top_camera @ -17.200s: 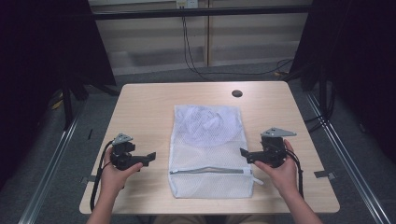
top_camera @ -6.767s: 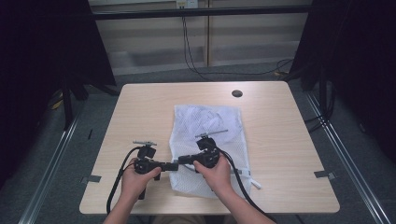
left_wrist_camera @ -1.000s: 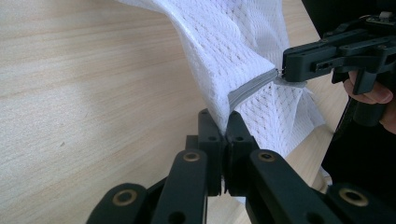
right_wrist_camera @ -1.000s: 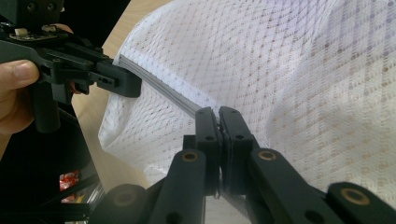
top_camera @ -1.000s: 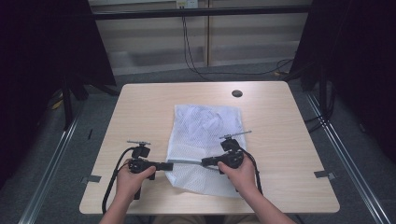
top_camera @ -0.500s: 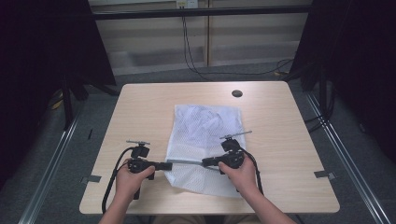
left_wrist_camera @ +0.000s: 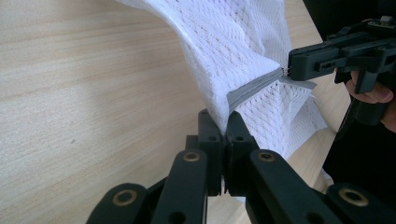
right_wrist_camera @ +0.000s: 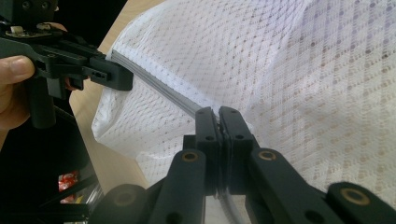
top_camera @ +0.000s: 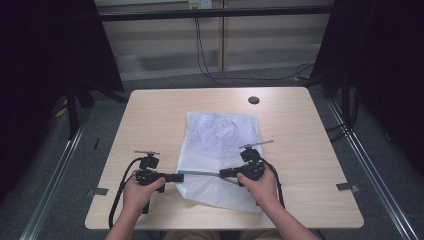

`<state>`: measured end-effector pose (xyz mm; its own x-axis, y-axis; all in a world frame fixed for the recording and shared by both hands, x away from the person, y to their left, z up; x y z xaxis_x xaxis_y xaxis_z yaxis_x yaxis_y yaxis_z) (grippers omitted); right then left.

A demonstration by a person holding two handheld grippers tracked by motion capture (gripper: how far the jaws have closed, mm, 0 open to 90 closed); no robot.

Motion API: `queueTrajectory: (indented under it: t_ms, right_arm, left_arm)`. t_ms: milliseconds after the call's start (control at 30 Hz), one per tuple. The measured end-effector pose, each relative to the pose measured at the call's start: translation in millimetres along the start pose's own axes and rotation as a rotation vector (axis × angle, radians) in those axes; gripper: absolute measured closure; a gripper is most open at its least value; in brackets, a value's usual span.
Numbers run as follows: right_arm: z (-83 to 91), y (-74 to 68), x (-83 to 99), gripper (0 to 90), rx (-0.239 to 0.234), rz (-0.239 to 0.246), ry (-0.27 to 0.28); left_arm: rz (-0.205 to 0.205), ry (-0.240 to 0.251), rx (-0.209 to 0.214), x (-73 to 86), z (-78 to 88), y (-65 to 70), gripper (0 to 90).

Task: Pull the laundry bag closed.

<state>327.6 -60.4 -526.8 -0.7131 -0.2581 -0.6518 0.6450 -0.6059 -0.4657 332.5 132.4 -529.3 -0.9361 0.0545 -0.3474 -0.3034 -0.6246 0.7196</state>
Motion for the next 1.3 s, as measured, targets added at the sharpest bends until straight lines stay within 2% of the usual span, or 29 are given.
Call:
queueTrajectory:
  t_ms: [633,767,867,933,967,1100,1300]
  right_arm:
    - [2.1,3.0,1.9,87.0,-0.003,-0.004,-0.002]
    - [3.2,4.5,3.3,87.1,0.009,-0.003,-0.010]
    - [5.9,8.8,5.4,87.0,0.014,-0.012,-0.007]
    - [7.2,9.9,6.5,87.0,0.009,-0.017,-0.005]
    - [7.5,10.2,6.7,87.0,0.012,-0.014,-0.006]
    - [7.9,10.0,6.6,87.0,0.012,-0.012,-0.006]
    - [8.4,9.5,6.4,87.0,0.008,-0.016,-0.004]
  left_arm:
    - [0.019,0.009,0.008,-0.9,1.8,0.5,88.1]
    - [0.011,0.017,-0.008,-1.9,3.3,-2.5,88.0]
    - [0.009,0.010,0.000,-1.2,4.9,-2.8,88.1]
    - [0.024,0.013,0.013,-0.7,4.0,0.3,88.0]
    - [0.013,0.009,0.008,-0.8,4.3,-0.8,88.0]
    - [0.025,0.014,0.010,-0.9,4.0,-0.2,88.0]
    - [0.020,0.011,0.009,-0.7,3.9,-0.7,88.0]
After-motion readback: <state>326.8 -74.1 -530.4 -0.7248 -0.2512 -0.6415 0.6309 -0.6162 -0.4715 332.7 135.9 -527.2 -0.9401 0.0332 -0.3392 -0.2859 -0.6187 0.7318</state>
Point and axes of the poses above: each handheld gripper's, and its own axes: z roughly backward along the jaws, x roughly out of its underside, y roughly to its right, the point moved 9 cm from there along -z, roughly forward along the jaws, and after that the axes turned 13 degrees about z, right-handed, at the moved point
